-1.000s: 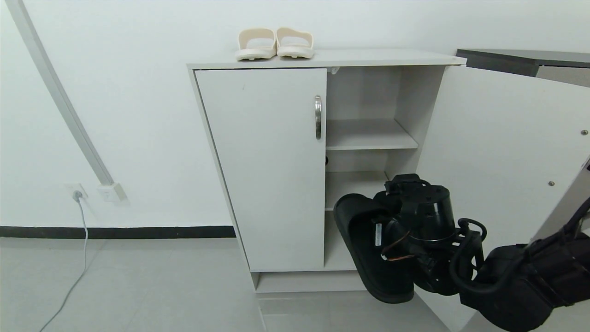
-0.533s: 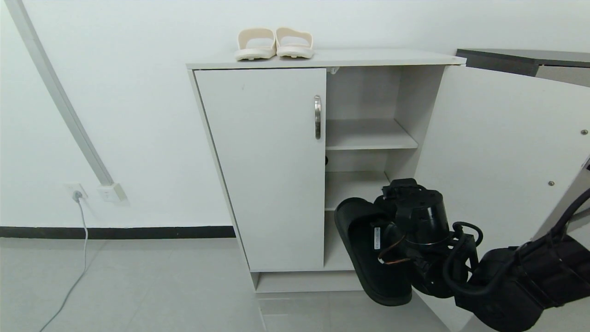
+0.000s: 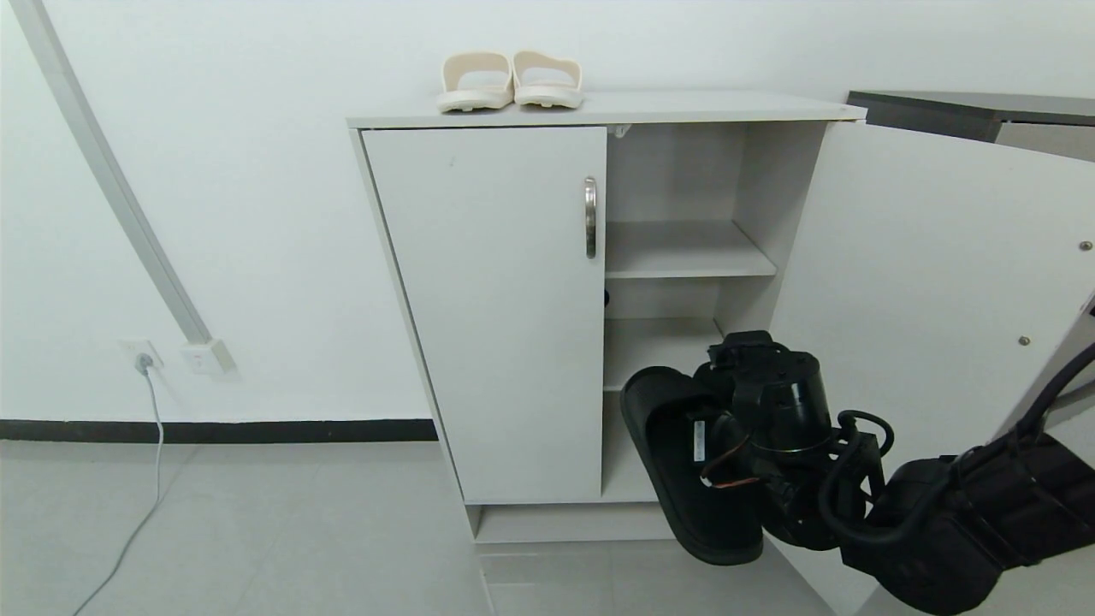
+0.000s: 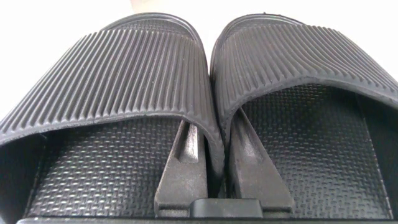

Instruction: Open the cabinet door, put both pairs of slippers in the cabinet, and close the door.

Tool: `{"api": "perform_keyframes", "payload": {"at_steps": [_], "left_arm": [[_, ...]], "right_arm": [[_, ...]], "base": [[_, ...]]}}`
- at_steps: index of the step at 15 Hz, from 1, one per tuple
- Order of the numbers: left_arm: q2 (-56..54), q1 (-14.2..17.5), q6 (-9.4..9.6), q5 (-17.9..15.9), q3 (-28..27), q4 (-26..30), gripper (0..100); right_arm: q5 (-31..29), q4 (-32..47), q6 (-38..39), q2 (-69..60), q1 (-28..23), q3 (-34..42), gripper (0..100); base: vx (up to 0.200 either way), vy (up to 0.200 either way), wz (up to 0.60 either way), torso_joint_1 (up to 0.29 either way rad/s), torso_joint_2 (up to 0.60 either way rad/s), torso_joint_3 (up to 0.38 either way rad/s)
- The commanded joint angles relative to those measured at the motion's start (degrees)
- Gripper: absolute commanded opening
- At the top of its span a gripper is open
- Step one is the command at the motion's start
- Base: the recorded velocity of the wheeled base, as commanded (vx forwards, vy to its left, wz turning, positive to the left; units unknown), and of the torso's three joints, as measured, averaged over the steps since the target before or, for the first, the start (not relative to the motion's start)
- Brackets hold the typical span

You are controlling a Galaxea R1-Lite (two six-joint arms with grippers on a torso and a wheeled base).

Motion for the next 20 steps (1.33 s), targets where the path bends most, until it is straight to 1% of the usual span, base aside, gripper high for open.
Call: {"api": "perform_keyframes", "payload": {"at_steps": [1,2,3,4,6,7,9,10,11,12,13,14,15,18,19,20], "left_arm": [[0.11,0.01,-0.21,2.9,0.1,-0.08,0],[0.2,0.01,-0.74,3.95,0.1,0.01,0],[0.2,0.01,-2.24,2.98,0.01,0.09,0],[0.2,0.01,-2.24,2.98,0.1,0.09,0],[0.2,0.01,-3.38,3.51,0.1,0.18,0],[0.2,0.01,-4.26,4.83,0.1,0.27,0],[0.2,0.01,-3.82,4.57,0.01,0.36,0],[0.2,0.01,-3.91,3.34,0.01,0.36,0],[0.2,0.01,-4.35,2.72,0.1,2.82,0],[0.2,0.01,-4.43,2.54,0.01,2.73,0],[0.2,0.01,-3.99,2.19,0.01,2.55,0],[0.2,0.01,-3.99,1.49,0.01,2.55,0],[0.2,0.01,-3.99,1.23,0.01,2.55,0],[0.2,0.01,-3.99,1.14,0.1,2.55,0],[0.2,0.01,-3.99,1.14,0.01,2.55,0],[0.2,0.01,-3.91,1.14,0.01,2.55,0]], "right_arm": [[0.17,-1.47,0.01,0.76,0.67,-0.18,0],[-0.18,-2.88,-0.08,2.08,0.76,-0.27,0],[-0.36,-4.46,-0.43,2.96,0.76,-0.18,0],[-1.5,-5.96,-1.31,3.75,0.76,0.0,0],[-4.22,-6.92,-1.57,5.68,0.59,-1.15,0],[-5.54,-7.01,-1.57,6.74,0.67,-2.55,0],[-6.07,-7.8,-1.66,7.27,0.67,-2.99,0],[-6.07,-8.59,-2.19,7.71,0.67,-3.52,0],[-6.07,-9.21,-2.54,7.79,0.59,-3.43,0],[-6.16,-10.09,-2.63,7.97,0.59,-3.34,0],[-6.25,-10.17,-2.54,8.23,0.59,-3.26,0],[-6.25,-10.17,-2.54,8.67,0.59,-3.34,0],[-6.77,-10.26,-2.45,8.94,0.41,-3.78,0],[-10.82,-10.35,-2.1,9.64,-0.47,-5.37,0],[-10.99,-10.35,-2.1,9.73,-0.47,-5.28,0],[-10.99,-10.35,-2.01,10.08,-0.47,-5.19,0]], "base": [[0.0,0.0,0.0,0.0,0.0,0.0],[0.0,0.0,0.0,0.0,0.0,0.0],[0.0,0.0,0.0,0.0,0.0,0.0],[0.0,0.0,0.0,0.0,0.0,0.0],[0.0,0.0,0.0,0.0,0.0,0.0],[0.0,0.0,0.0,0.0,0.0,0.0],[0.0,0.0,0.0,0.0,0.0,0.0],[0.0,0.0,0.0,0.0,0.0,0.0],[0.0,0.0,0.0,0.0,0.0,0.0],[0.0,0.0,0.0,0.0,0.0,0.0],[0.0,0.0,0.0,0.0,0.0,0.0],[0.0,0.0,0.0,0.0,0.0,0.0],[0.0,0.0,0.0,0.0,0.0,0.0],[0.0,0.0,0.0,0.0,0.0,0.0],[0.0,0.0,0.0,0.0,0.0,0.0],[0.0,-0.2,0.0,0.002,0.0,-0.002]]}}
